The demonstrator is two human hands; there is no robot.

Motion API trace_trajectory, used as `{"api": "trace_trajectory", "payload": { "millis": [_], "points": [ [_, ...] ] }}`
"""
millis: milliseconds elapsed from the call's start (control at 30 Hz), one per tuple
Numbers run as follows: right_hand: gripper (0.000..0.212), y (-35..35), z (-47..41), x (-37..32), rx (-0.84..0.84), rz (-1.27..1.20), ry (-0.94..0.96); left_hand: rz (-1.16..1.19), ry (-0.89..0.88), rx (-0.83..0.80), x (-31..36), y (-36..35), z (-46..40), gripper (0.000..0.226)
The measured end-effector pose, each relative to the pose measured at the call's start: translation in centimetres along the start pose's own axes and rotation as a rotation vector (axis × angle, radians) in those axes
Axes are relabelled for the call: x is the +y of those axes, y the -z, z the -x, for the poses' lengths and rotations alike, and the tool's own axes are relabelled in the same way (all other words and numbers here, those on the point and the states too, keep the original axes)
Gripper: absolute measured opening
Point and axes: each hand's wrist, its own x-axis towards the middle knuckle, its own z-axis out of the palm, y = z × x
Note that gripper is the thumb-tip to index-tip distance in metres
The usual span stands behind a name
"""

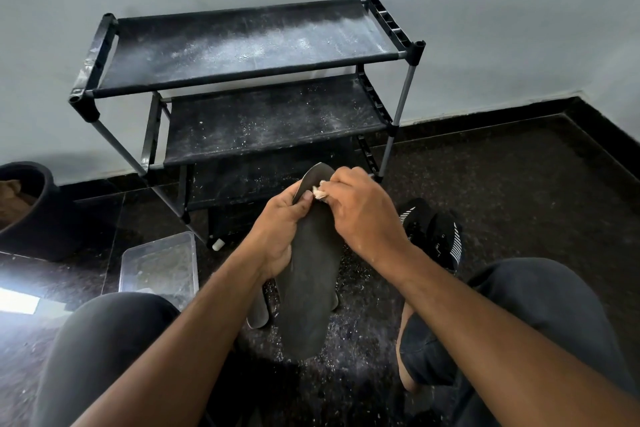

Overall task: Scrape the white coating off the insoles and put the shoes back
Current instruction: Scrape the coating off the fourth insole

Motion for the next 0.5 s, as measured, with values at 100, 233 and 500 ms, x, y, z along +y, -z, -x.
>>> {"api": "trace_trajectory", "payload": {
  "millis": [100,233,500],
  "points": [
    [0.011,0.4,-0.7,1.0,0.062,0.042,-0.099,0.018,0.007,0.002,0.0,-0.1,0.0,0.032],
    [0.012,0.2,0.1,-0.4,0.004,-0.006,-0.003,0.043,0.003,0.023,0.2,0.1,-0.1,0.03],
    [0.012,0.3,-0.6,0.7,0.034,-0.014,-0.028,0.06,0.015,0.056,0.6,0.3,-0.1,0.028]
  ]
}}
